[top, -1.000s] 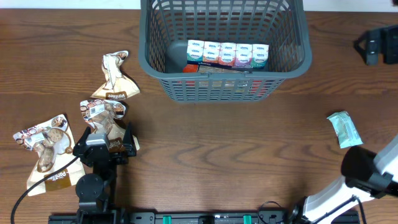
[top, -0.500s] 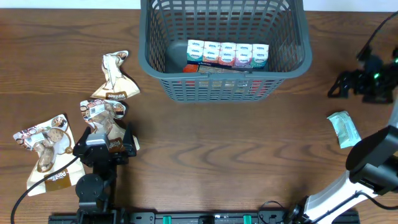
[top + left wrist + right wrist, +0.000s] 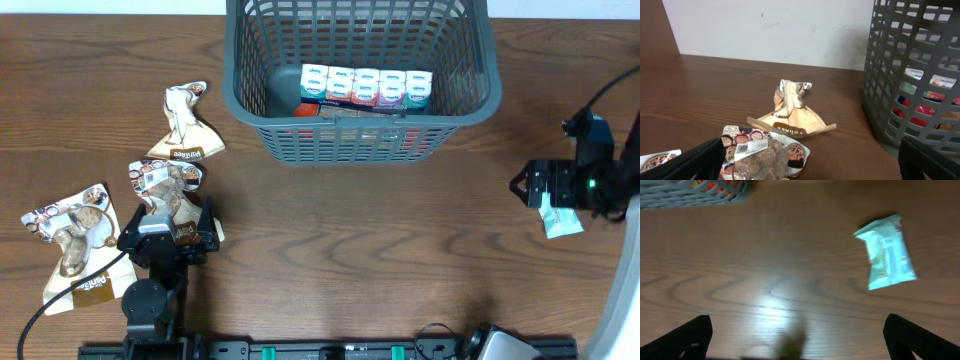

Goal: Pack container
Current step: 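Move the right gripper to the light-blue wipes packet and grasp it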

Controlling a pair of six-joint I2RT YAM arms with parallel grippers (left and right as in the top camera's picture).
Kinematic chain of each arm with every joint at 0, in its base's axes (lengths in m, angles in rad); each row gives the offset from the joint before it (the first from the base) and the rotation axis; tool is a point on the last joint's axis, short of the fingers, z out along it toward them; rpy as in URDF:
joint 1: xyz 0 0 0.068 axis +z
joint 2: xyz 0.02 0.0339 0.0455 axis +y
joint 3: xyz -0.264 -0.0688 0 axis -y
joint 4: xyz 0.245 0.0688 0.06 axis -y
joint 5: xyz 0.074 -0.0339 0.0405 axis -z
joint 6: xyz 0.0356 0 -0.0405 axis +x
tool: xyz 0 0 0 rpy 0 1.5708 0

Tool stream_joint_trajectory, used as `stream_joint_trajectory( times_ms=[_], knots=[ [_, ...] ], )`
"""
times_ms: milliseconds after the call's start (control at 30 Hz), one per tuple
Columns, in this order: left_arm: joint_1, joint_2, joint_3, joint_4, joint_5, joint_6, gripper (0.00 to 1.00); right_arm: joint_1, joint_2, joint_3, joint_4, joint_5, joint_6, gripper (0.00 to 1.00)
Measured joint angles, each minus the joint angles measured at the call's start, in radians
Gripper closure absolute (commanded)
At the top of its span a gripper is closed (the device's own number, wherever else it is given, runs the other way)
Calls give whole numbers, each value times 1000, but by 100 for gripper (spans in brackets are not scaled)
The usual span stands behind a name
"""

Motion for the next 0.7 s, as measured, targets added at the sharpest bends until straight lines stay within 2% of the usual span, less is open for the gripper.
stream_joint_trajectory(
  times_ms=[100,233,433,700],
  knots=[
    [0,0,0,0,0,0,1,0,-51,-53,40,61,0,1],
    [0,0,0,0,0,0,1,0,-32,-119,111,171,-1,1],
    [0,0,0,-1,0,0,1,-23,98,-154,196,267,-12,1],
    [0,0,0,0,0,0,1,-32,301,-156,352,292,-105,1]
  ],
)
